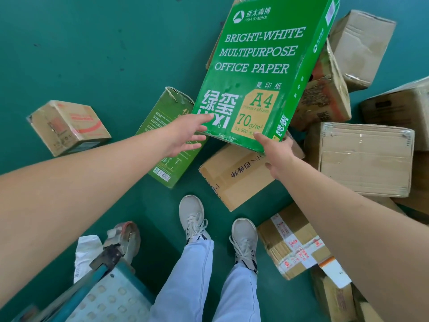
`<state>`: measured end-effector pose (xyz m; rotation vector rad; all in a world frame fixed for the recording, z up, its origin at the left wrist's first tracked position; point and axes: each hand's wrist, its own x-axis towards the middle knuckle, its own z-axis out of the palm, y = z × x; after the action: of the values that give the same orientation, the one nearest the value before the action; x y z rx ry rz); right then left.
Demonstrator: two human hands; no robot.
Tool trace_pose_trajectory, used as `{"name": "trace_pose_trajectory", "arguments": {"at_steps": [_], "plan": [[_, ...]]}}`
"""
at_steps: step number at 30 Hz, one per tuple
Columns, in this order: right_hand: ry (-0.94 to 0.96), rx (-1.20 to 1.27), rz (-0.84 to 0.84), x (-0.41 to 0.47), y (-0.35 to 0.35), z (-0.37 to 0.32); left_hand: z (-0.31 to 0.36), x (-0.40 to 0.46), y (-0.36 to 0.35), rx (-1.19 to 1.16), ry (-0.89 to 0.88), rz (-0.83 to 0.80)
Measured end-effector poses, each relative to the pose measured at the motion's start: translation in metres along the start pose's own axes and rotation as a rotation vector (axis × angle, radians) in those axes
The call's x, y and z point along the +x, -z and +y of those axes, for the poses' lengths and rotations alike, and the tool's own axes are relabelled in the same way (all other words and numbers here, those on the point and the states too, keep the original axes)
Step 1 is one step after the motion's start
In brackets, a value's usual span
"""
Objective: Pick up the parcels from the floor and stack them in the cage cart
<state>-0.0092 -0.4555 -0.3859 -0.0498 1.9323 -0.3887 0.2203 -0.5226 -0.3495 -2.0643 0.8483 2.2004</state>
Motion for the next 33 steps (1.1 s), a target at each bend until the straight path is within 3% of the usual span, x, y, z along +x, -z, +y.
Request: {"name": "trace_pose_trajectory", "arguments": {"at_steps": [4, 10, 15, 20, 26, 33], "plan": [[0.080, -0.057, -0.068, -0.002, 0.002, -0.005, -0.009, -0.004, 0.012, 0.000, 0.001, 0.039], [0.053, 0.166, -0.223, -0.063, 0.038, -0.023, -0.013, -0.049, 0.021, 0.031, 0.006, 0.185], [0.124, 0.019, -0.312, -0.159, 0.090, -0.041, -0.012, -0.134, 0.030, -0.009, 0.023, 0.312], [0.125, -0.070, -0.436, -0.265, 0.142, -0.069, -0.042, -0.185, 0.071, -0.109, 0.090, 0.327], [0.136, -0.183, -0.526, -0.389, 0.199, -0.095, -0.002, -0.403, 0.025, -0.356, 0.110, 0.183], [0.139, -0.373, -0.639, -0.503, 0.257, -0.098, -0.031, -0.571, -0.019, -0.400, 0.032, 0.249]]}}
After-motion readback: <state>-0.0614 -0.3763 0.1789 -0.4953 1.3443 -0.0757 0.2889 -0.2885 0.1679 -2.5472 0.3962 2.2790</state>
